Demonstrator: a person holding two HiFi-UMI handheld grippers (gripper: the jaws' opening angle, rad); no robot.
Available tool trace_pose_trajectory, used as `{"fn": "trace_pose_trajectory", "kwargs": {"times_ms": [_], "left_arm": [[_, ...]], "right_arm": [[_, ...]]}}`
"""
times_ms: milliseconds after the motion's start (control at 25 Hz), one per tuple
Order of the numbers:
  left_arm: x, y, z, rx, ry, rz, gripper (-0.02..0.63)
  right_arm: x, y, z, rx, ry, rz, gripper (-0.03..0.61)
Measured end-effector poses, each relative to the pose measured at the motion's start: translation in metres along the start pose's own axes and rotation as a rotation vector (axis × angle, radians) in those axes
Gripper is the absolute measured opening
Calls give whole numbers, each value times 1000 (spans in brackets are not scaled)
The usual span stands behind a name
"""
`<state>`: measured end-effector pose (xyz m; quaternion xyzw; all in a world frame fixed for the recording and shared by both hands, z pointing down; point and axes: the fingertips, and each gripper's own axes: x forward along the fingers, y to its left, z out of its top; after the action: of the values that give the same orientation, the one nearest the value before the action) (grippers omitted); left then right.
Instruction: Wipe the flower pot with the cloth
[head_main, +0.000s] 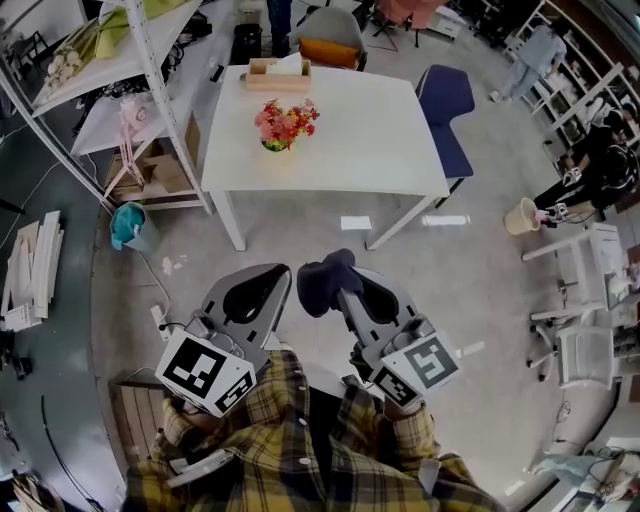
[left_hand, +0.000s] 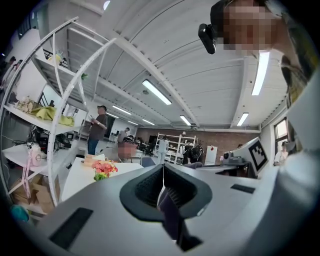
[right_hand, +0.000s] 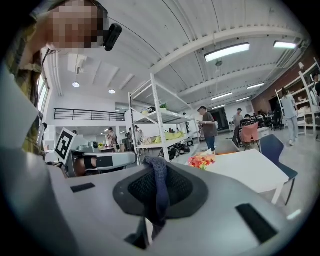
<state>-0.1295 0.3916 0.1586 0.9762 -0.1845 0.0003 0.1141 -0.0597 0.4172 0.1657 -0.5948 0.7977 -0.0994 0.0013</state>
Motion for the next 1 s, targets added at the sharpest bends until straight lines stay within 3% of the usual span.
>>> {"fn": "trace_pose_trajectory", "kwargs": {"times_ms": [280, 480, 1000], "left_arm": [[2, 15, -6, -27, 26, 23, 11], [20, 56, -11, -37, 43, 31, 11], [109, 174, 39, 15, 30, -79, 11]], "right_arm": [[15, -3, -7, 32, 28, 21, 15], [54, -26, -13, 49, 42, 2, 15], [162, -105, 30, 22, 18, -159, 15]]}}
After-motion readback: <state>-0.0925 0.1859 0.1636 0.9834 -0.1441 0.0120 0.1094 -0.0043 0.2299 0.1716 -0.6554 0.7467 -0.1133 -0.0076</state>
